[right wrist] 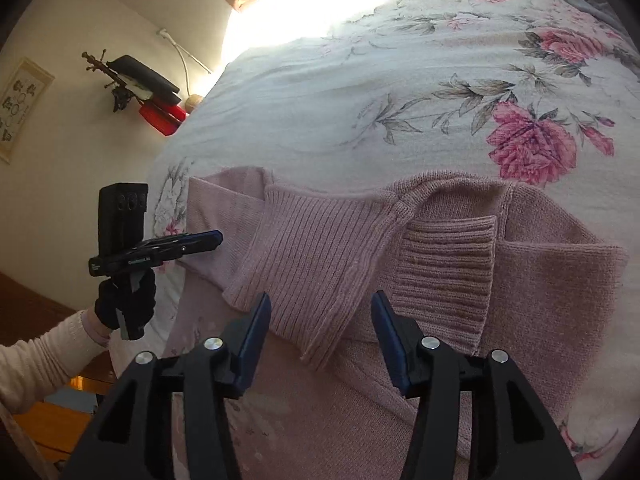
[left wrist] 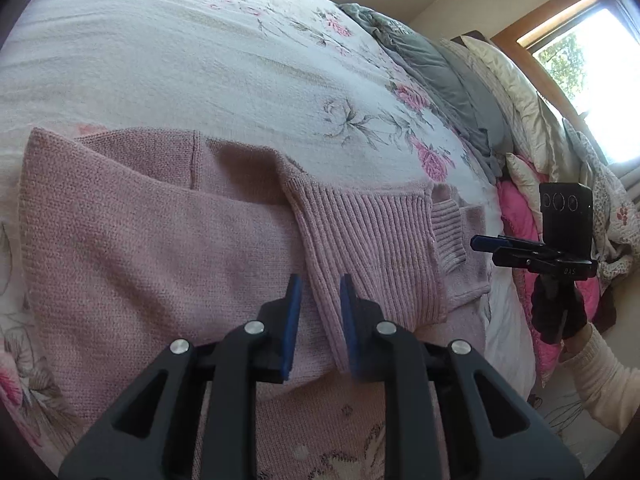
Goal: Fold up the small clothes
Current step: 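Grasp the ribbed hem with the left tool while the right tool grasps it too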
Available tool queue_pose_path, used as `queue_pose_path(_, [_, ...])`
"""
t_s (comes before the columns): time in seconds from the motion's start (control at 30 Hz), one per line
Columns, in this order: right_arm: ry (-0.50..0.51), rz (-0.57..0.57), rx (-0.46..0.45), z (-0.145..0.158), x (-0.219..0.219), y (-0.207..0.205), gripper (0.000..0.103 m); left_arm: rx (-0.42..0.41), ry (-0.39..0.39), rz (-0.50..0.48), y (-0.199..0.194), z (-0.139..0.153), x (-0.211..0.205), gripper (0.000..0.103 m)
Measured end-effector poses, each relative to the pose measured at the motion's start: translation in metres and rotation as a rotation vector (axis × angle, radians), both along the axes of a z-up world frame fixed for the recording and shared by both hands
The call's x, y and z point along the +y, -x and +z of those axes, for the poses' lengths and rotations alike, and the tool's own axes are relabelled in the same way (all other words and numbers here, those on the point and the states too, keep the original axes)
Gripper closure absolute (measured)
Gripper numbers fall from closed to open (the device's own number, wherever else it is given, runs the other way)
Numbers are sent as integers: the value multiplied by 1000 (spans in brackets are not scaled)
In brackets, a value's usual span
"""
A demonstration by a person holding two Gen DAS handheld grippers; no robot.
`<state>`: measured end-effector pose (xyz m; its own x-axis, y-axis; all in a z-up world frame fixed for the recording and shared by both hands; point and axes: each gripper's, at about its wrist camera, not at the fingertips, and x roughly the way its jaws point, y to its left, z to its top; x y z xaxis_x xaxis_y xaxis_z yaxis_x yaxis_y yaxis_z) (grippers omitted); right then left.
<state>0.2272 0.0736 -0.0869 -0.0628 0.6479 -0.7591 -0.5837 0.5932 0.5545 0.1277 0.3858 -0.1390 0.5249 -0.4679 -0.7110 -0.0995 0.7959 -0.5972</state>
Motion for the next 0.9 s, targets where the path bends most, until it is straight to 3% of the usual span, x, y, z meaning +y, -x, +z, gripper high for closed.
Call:
queue_pose_path(0.13, [5,-113,63,-20,15,-33,45,30,23,48,-39,-4,-1,71])
queue_pose_path(0.2, [47,-145,79,-35,27,-45,45,66,26,62,-59,-12,-4,71])
queue_pose_path(0.27, [50,-160,84,-44,35,-53,57,77,11,73,-73,-18,-7,71])
queue_pose_path(0.3, [67,-167,73,-47,38,-55,62,77,3,81,-77,-19,-8,78])
queue_pose_path(0.33, [83,-174,54,-47,41,-57,73,72,2,91,-80,-19,-8,94])
queue_pose_path(0.47, [41,-216,26,-39,36,-72,87,7,32,164,-81,-11,4,95])
queue_pose_path(0.7, [55,-231,42,-50,34,-82,85,58,6,164,-79,-27,5,92])
queue_pose_path(0.83, [14,-231,22,-28,15,-56,64,27,-26,144,-53,-10,-1,85])
queue_pose_path(0.9, [19,-202,29,-21,12,-34,64,23,-27,110,-37,-3,-9,78])
